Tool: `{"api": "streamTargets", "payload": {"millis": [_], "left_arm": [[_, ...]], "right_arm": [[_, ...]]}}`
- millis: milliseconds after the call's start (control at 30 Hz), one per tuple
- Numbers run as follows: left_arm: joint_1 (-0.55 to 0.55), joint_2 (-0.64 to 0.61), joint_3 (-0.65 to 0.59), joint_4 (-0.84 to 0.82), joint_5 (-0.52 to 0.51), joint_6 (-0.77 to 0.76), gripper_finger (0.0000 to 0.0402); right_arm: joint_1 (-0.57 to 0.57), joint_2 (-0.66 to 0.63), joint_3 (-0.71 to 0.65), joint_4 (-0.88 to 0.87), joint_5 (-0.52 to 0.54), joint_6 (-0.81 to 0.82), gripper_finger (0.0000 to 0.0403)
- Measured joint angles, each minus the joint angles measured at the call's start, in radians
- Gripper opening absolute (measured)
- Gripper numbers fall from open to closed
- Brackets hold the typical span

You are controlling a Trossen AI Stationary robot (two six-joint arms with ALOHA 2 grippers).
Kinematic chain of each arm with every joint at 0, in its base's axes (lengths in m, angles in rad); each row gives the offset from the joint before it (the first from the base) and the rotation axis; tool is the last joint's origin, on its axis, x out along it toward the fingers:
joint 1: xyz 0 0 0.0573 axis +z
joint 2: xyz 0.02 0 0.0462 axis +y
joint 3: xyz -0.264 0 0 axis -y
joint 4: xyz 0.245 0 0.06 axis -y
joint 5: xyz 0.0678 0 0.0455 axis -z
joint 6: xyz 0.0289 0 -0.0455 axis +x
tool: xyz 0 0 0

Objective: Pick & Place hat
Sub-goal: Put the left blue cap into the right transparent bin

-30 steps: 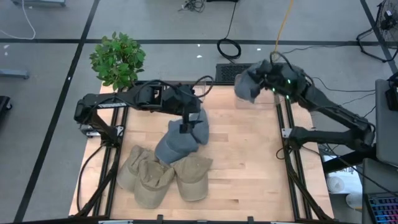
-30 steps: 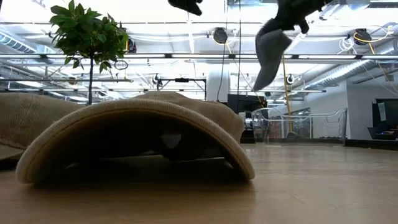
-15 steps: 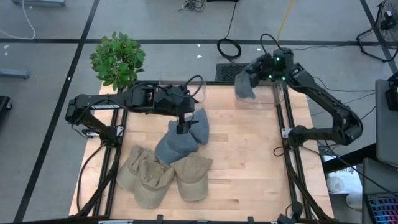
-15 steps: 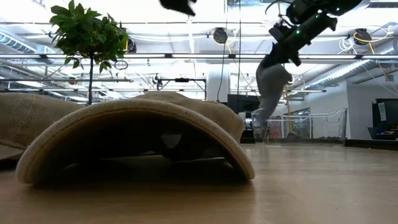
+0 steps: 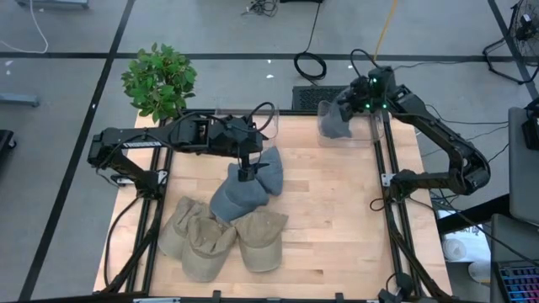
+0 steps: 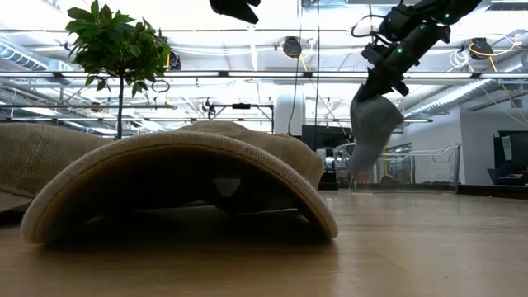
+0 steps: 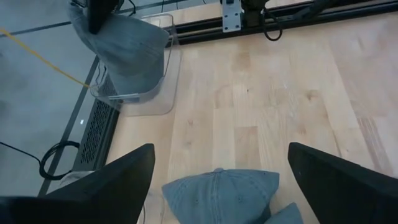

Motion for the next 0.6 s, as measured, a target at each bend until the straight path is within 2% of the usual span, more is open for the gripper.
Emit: {"api": "streamTargets", "payload": {"millis": [167,300,400,600], "left_arm": [[0.000,0.000,0.000,0.000,0.000,0.000,0.0377],[0.000,0.000,0.000,0.002,0.000,0.000,0.0372],[0.000,0.000,0.000,0.013,-0.001,0.000,0.0370],[0.000,0.000,0.000,0.014,-0.001,-0.007,0.0378]], "right_arm": [[0.000,0.000,0.000,-0.043,0.124,-0.032,0.0008],[0.000,0.000,0.000,-0.059,0.157,-0.044,0.0008],[0.001,0.003,-0.001,-0.042,0.118,-0.051,0.0005],[0.003,0.041,-0.001,0.056,-0.052,0.003,0.0005]]}}
